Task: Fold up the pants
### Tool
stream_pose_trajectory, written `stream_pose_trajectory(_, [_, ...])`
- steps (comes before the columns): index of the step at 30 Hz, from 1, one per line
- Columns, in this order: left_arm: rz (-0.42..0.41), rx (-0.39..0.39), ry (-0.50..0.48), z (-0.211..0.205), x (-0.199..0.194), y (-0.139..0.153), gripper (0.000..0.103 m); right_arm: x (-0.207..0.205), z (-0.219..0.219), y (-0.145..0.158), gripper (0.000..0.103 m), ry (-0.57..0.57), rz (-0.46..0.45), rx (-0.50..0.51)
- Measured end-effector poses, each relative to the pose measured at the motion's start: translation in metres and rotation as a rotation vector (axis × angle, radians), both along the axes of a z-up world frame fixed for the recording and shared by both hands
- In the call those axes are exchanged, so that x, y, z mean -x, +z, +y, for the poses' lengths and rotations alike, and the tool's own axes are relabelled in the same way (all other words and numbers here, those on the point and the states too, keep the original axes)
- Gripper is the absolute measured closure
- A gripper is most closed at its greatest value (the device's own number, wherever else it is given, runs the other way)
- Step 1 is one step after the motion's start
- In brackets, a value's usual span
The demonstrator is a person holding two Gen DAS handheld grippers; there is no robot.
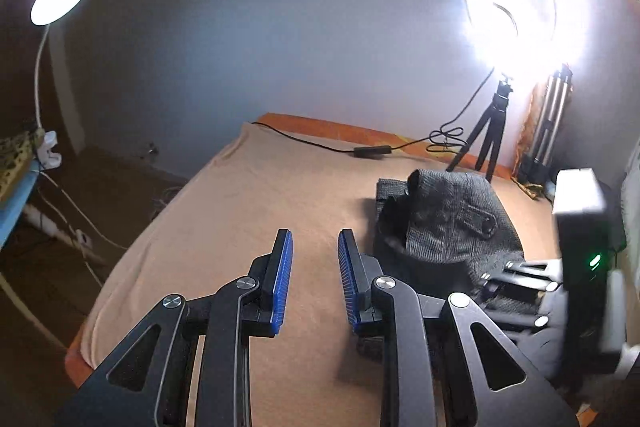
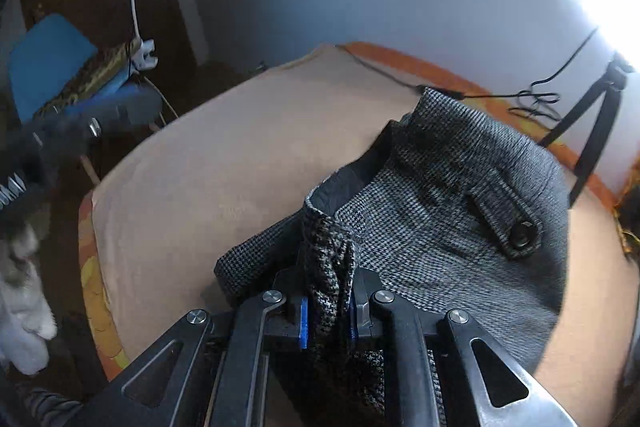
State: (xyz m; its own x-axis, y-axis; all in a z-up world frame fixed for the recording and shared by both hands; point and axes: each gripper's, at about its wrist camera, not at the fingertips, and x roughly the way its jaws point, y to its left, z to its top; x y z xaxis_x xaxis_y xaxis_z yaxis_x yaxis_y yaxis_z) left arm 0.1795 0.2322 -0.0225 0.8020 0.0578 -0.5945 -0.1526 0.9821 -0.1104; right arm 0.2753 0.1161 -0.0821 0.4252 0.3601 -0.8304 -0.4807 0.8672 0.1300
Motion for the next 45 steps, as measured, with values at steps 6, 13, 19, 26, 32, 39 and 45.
stream_pose_trajectory(6, [-0.009, 0.011, 0.027, 0.007, 0.001, 0.002, 0.081, -0.004, -0.006, -0.01, 0.082, 0.01, 0.013, -0.077])
stream_pose_trajectory(13, [0.003, 0.014, -0.002, -0.003, -0.001, -0.001, 0.081, 0.009, -0.04, 0.018, 0.046, 0.081, 0.0, -0.262])
stream_pose_trajectory(19, [0.022, 0.052, -0.116, -0.034, -0.007, -0.006, 0.081, 0.003, -0.117, 0.042, 0.043, -0.026, -0.059, -0.33])
stream_pose_trajectory(26, [0.08, 0.014, -0.269, -0.087, -0.023, -0.023, 0.081, -0.037, -0.172, 0.03, 0.057, -0.193, -0.032, -0.31])
stream_pose_trajectory(32, [0.15, -0.056, -0.347, -0.113, -0.032, -0.046, 0.081, -0.069, -0.163, 0.006, 0.062, -0.189, -0.003, -0.243])
stream_pose_trajectory(39, [0.226, -0.039, -0.34, -0.101, -0.039, -0.07, 0.081, -0.106, -0.151, -0.014, 0.062, -0.213, 0.01, -0.148])
stream_pose_trajectory(45, [0.234, 0.017, -0.315, -0.087, -0.04, -0.076, 0.075, -0.123, -0.144, -0.029, 0.064, -0.236, 0.039, -0.119])
